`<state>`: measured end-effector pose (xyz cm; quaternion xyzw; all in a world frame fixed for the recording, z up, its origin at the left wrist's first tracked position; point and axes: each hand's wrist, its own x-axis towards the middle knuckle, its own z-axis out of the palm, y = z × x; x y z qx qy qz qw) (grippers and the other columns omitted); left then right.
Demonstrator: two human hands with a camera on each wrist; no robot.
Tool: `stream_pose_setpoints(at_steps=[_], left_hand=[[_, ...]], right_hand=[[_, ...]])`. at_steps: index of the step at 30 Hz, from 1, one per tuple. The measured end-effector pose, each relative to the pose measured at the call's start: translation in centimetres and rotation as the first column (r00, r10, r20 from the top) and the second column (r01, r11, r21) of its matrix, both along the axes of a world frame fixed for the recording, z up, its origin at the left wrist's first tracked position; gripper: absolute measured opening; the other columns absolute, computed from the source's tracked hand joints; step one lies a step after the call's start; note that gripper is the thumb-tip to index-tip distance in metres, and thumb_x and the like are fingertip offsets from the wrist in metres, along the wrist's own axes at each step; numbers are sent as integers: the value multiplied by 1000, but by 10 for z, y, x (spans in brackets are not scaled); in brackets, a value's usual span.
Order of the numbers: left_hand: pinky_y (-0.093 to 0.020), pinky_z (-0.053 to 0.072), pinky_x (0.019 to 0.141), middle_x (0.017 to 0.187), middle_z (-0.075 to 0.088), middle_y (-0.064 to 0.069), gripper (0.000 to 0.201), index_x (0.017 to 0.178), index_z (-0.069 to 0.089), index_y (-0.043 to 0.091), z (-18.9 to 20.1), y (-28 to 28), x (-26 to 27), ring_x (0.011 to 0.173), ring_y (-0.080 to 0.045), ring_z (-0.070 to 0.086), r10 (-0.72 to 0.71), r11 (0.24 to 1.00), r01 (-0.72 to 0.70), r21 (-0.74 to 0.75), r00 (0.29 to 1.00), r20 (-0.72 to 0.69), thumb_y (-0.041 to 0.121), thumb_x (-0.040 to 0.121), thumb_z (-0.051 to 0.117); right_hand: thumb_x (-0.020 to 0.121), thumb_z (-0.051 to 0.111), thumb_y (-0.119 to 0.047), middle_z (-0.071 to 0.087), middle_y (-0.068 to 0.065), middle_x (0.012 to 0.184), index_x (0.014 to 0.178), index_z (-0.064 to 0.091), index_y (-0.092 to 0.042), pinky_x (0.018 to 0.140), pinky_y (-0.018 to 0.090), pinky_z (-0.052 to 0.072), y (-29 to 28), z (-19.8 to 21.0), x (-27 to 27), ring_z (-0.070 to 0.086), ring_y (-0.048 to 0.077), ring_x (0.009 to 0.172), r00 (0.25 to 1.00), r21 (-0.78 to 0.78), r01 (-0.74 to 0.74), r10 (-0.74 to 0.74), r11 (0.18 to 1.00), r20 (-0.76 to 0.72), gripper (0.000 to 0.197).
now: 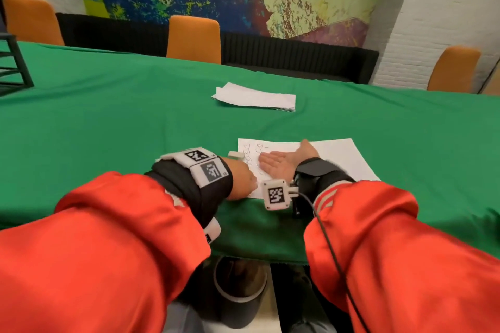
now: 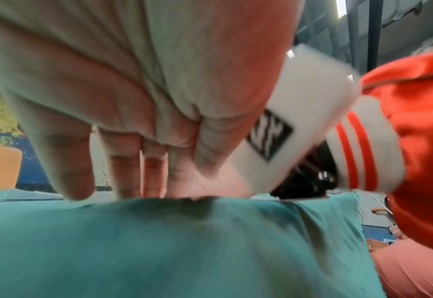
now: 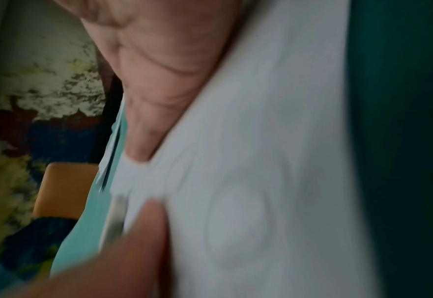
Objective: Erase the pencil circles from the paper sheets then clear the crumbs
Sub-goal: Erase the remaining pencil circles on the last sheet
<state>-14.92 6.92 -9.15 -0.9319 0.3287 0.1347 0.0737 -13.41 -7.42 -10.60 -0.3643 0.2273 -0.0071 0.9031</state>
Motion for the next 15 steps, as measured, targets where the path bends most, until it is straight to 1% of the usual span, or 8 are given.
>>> stream_pose_setpoints(at_steps=[3, 6, 7, 9, 11, 12, 14, 15], left_hand=[[-28, 31, 101, 145, 42, -9, 41, 140, 43, 10, 8, 2, 1, 131, -24, 40, -106, 990, 100, 96, 992, 66, 21, 104, 25], [-23, 36, 83, 132, 52, -9, 33, 127, 53, 10, 7, 2, 4, 119, -25, 49, -131, 987, 123, 106, 989, 71, 20, 99, 38], [-23, 36, 81, 131, 52, -9, 33, 126, 54, 10, 8, 2, 5, 118, -25, 50, -129, 989, 123, 80, 988, 79, 21, 97, 42], [-25, 38, 90, 138, 47, -6, 39, 133, 50, 14, 13, 1, 8, 123, -23, 47, -114, 993, 109, 53, 989, 96, 26, 96, 48], [-26, 36, 98, 147, 37, -3, 50, 142, 40, 17, 20, -1, 11, 131, -21, 40, -100, 993, 92, 68, 987, 126, 35, 96, 50], [-25, 36, 96, 148, 36, -3, 54, 143, 38, 16, 22, -3, 12, 133, -21, 39, -101, 992, 88, 95, 985, 139, 39, 96, 49], [-19, 37, 73, 140, 48, -5, 52, 138, 46, 12, 24, -9, 12, 123, -20, 49, -107, 982, 83, 169, 984, 140, 44, 96, 47], [-18, 34, 63, 133, 54, -5, 50, 134, 50, 12, 24, -12, 11, 117, -21, 54, -104, 976, 76, 206, 987, 125, 45, 96, 47]], right_hand=[[96, 9, -56, 27, 22, 150, 144, 21, 6, 112, 40, 22, -37, -1, -1, 29, 32, 138, 985, 12, 167, -166, 986, -54, 79], [99, 12, -50, 27, 20, 150, 144, 21, 5, 110, 38, 25, -70, 7, -9, 30, 30, 138, 957, -25, 279, -280, 960, -76, 72], [99, 12, -49, 28, 20, 150, 144, 22, 5, 110, 38, 25, -72, 11, -11, 30, 31, 137, 957, -26, 280, -281, 960, -69, 71], [98, 11, -53, 29, 21, 149, 144, 23, 5, 112, 38, 24, -61, 19, -8, 30, 31, 138, 974, -2, 227, -227, 974, -18, 75], [96, 10, -57, 29, 22, 149, 143, 24, 7, 114, 39, 24, -36, 25, 0, 30, 33, 137, 992, 2, 124, -124, 992, 33, 80], [96, 10, -58, 29, 23, 148, 142, 24, 7, 114, 40, 23, -24, 25, 5, 30, 34, 137, 996, -3, 76, -76, 997, 41, 81], [95, 9, -59, 29, 24, 148, 143, 23, 8, 114, 40, 22, -5, 18, 13, 29, 35, 137, 1000, -6, -1, 1, 1000, 21, 83], [95, 8, -59, 29, 24, 148, 143, 23, 8, 114, 40, 22, -1, 12, 17, 28, 35, 138, 1000, -4, -22, 22, 1000, 0, 84]])
